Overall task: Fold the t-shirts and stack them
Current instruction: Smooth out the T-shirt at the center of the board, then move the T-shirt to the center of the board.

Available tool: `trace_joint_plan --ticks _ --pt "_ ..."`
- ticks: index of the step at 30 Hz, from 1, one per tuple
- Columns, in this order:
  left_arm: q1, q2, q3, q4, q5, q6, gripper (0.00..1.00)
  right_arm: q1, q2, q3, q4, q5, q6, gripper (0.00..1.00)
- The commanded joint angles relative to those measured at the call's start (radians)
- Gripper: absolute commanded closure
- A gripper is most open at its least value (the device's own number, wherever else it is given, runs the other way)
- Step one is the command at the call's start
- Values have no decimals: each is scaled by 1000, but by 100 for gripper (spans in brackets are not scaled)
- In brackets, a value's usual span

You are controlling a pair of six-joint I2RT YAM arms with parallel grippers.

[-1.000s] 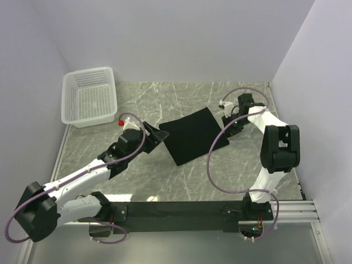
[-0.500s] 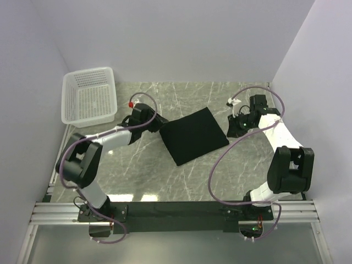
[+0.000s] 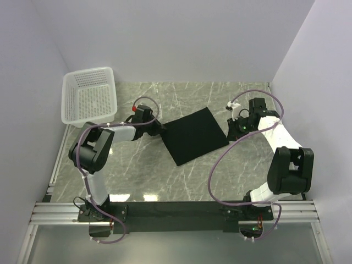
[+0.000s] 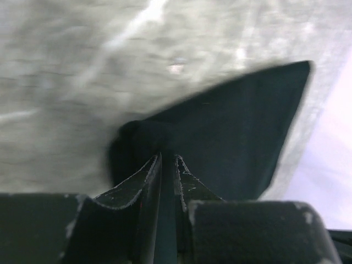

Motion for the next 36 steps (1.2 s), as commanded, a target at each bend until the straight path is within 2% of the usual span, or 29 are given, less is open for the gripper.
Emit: trace_joint_plan --ticks 1,9,11,12,15,17,18,19,21,22,23,25,27,29,30,32,33,36 --pt "26 28 -21 -2 16 51 81 -5 -16 10 6 -8 -8 84" --pt "36 13 -67 60 57 86 80 -5 -18 -7 5 15 -34 84" --pt "36 -19 -66 75 63 109 77 -4 -27 -4 -5 10 -57 84" --pt "38 -62 -55 69 63 117 75 -1 -30 -2 -11 7 -96 84" --pt "42 -169 -18 12 33 152 54 18 -53 5 -37 1 -227 79" --pt "42 -229 -6 -20 8 187 48 42 -87 -5 -51 -2 -360 72" --pt "42 -293 -1 -54 1 201 47 42 -102 -15 -51 -2 -408 69" --pt "42 -330 -1 -77 -12 230 42 69 -139 -38 -54 -11 -465 61" --pt "42 -448 -15 -112 -48 271 39 96 -186 -76 -52 -28 -652 51" --pt "42 -491 -23 -173 -76 306 36 106 -237 -126 -46 -43 -717 38" --pt "42 -537 -35 -193 -97 322 34 128 -265 -154 -37 -50 -852 32" --pt "42 -683 -87 -256 -142 351 27 159 -327 -237 -26 -51 -977 24" --pt "42 -835 -148 -302 -217 356 19 223 -351 -275 -17 -27 -1128 22" --pt "42 -933 -214 -368 -246 335 13 275 -357 -320 47 16 -1157 22" --pt "44 -1029 -234 -388 -260 325 9 333 -358 -334 89 36 -1147 22" --pt "44 -1161 -291 -457 -263 292 7 381 -342 -369 226 103 -1089 22" --pt "44 -1202 -308 -479 -251 282 7 433 -308 -374 263 123 -1070 21" --pt "44 -1357 -363 -578 -254 233 7 485 -248 -365 366 185 -989 21"
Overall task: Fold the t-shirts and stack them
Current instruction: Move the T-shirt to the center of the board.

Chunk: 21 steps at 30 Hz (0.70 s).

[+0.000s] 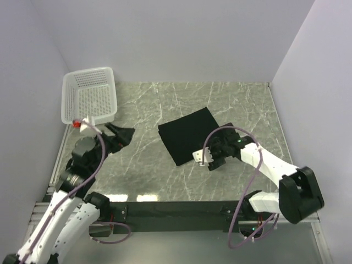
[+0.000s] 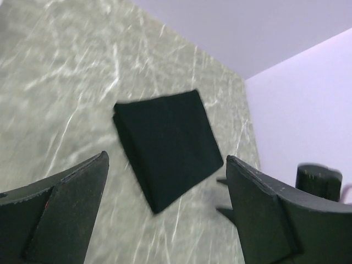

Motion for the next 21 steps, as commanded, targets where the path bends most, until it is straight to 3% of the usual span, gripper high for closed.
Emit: trace_joint_plan --ticks 1,5,8,17,20,21 --pt "5 -119 -51 -174 -45 -71 7 79 69 7 220 106 44 21" --pt "4 -322 -97 -277 -90 -128 7 142 141 4 328 200 93 21" --pt "4 -404 -111 -329 -128 -168 5 165 230 69 298 226 144 21" --pt "4 -377 -77 -352 -118 -151 4 220 331 62 356 298 189 25" --pt "2 -365 -74 -351 -118 -145 4 222 392 109 349 327 237 36" --pt "4 -363 -74 -349 -118 -145 4 223 420 135 349 335 251 45"
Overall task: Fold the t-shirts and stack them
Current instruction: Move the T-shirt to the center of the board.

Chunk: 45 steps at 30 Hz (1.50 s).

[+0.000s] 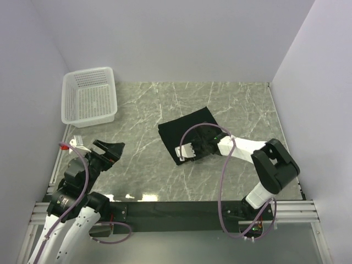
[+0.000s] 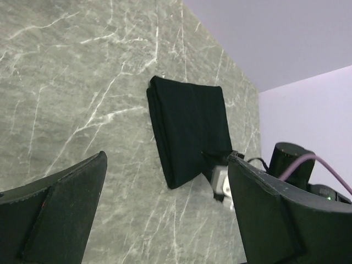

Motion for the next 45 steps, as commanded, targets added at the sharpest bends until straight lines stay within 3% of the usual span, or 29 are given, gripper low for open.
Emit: trace_joint_plan --ticks 1,2,3,6,9,17,24,30,38,45 --pt "3 16 29 -2 3 8 4 9 81 63 12 57 94 51" --pt "4 20 28 0 6 11 4 9 91 75 9 62 104 56" --pt "4 20 26 0 8 11 4 9 100 86 9 71 114 70" --pt "4 25 28 0 10 11 4 7 98 75 31 84 134 88" --pt "4 22 26 0 6 13 3 3 93 74 52 109 191 98" --pt "4 40 22 10 14 19 2 -123 121 121 89 212 409 100" --pt "4 63 5 36 43 23 2 -325 193 249 40 302 487 100" --pt "4 65 -29 65 66 8 3 -424 274 377 -1 347 525 100" --pt "4 76 -41 88 86 -1 3 -513 380 514 -17 376 490 100" --pt "4 86 -43 101 103 -4 3 -576 389 503 37 336 253 100"
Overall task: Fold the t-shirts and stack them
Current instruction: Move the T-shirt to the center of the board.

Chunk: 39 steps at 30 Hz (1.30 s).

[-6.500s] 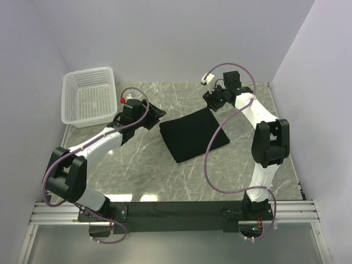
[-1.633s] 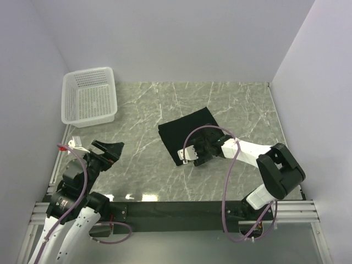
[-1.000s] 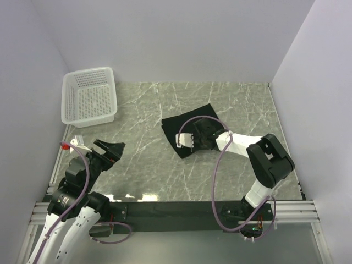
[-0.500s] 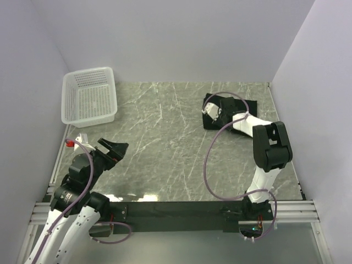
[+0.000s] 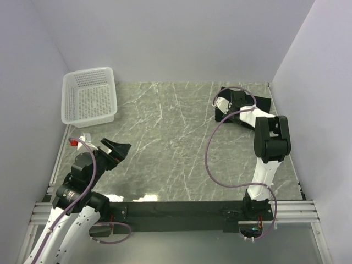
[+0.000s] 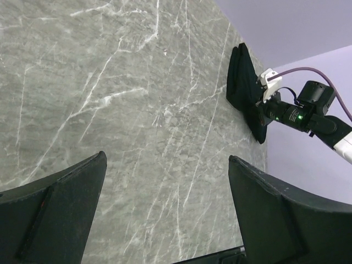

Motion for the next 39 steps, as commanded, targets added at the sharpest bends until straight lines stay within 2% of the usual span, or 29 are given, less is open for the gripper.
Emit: trace_joint_plan --ticks 1,10,11,12,13,14,16,18,21,23,24,27,28,29,34,39 --pt "4 13 1 51 24 -3 3 -41 -6 32 27 -17 -152 100" --pt "4 35 4 62 43 -6 3 -148 -63 -38 -13 -139 -395 100" --pt "4 33 3 65 44 -6 3 -154 -75 -52 -22 -159 -408 97" --pt "4 36 1 72 46 -6 3 -157 -89 -67 -31 -170 -427 93" --pt "4 38 0 75 52 -6 3 -162 -124 -95 -51 -182 -430 68" --pt "4 39 -3 78 55 -7 3 -162 -146 -106 -54 -193 -416 56" --pt "4 44 -11 94 60 -9 3 -168 -217 -104 -123 -266 -381 36" --pt "4 48 -13 104 66 -7 3 -176 -264 -92 -178 -314 -337 28" --pt "4 61 1 118 66 2 3 -185 -328 -51 -304 -386 -268 28" --pt "4 71 10 124 63 16 3 -194 -342 -14 -324 -408 -202 32" --pt "4 73 18 124 58 19 3 -197 -338 0 -325 -397 -115 34" --pt "4 81 18 140 57 29 3 -194 -283 57 -308 -327 80 54" --pt "4 82 15 146 58 29 3 -190 -246 74 -308 -298 117 69" --pt "4 84 10 158 61 29 3 -185 -235 68 -289 -232 186 74" --pt "6 85 -10 184 72 25 3 -151 -198 -34 -81 -60 298 80" --pt "4 120 -20 213 92 37 3 -141 -111 9 -56 6 352 81"
